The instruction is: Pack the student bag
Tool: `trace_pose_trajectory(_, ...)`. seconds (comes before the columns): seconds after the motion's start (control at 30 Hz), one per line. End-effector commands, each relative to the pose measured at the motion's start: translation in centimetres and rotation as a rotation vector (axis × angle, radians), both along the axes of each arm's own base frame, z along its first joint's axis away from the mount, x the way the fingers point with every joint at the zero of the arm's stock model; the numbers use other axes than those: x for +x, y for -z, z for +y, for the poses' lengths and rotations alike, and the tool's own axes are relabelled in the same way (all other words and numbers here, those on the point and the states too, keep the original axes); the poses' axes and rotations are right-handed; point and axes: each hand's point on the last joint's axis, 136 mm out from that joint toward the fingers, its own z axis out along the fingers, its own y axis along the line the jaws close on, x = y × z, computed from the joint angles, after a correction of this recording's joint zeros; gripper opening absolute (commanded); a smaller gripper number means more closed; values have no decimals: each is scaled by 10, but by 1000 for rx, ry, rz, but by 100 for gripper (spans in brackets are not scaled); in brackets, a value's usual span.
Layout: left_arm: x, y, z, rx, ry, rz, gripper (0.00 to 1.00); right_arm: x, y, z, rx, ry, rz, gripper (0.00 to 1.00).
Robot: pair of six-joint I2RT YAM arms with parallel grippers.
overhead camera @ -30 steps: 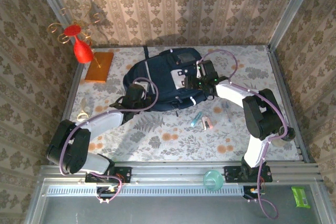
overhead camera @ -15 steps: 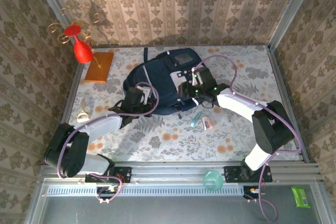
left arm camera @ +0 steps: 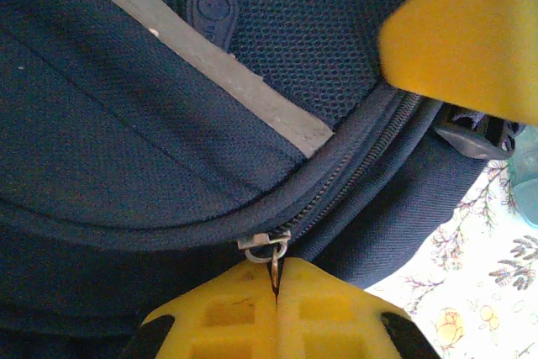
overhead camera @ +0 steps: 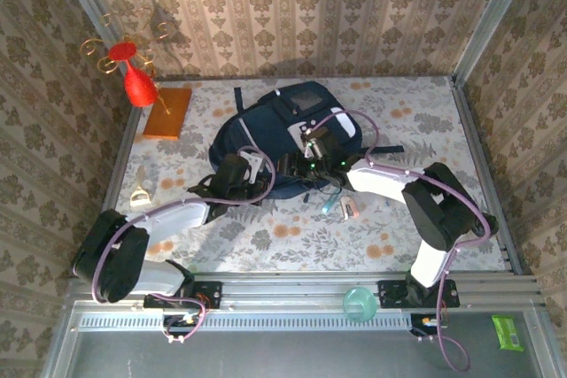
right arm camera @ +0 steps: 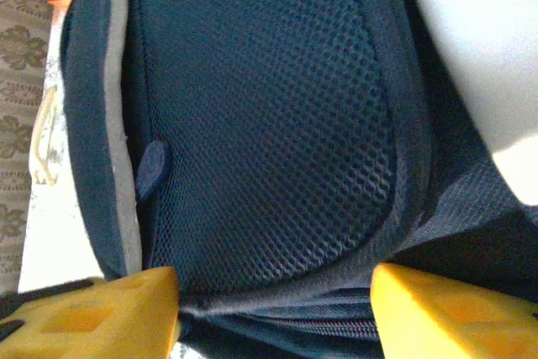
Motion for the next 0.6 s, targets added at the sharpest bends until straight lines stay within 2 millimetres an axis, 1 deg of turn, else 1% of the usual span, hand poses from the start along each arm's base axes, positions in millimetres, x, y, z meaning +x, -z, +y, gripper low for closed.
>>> trace_pose_trajectory(0.0, -14, 3, -2, 7, 47, 9, 0, 14, -8, 13, 65, 22, -2, 59)
trace_pose_trajectory(0.07, -15, 6, 2, 29, 40, 5, 0, 17, -8, 13, 67, 33, -6, 49)
trace_pose_trajectory(0.13, -14, 10, 11, 85, 18, -6, 0, 20, -6, 9, 61, 49, -10, 33)
trace_pose_trajectory(0.2, -12, 13, 23, 149, -15, -17, 0, 21, -5, 4, 55, 63, -11, 21)
trace_pose_trajectory(0.33, -9, 14, 42, 235, -63, -42, 0, 21, -6, -8, 49, 76, -14, 2)
trace_pose_trajectory(0.37, -9, 14, 45, 248, -71, -48, 0, 21, -7, -12, 44, 81, -15, 0)
trace_pose_trajectory(0.57, -3, 10, 69, 284, -130, -62, 0, 22, -14, -35, 16, 86, -33, 0)
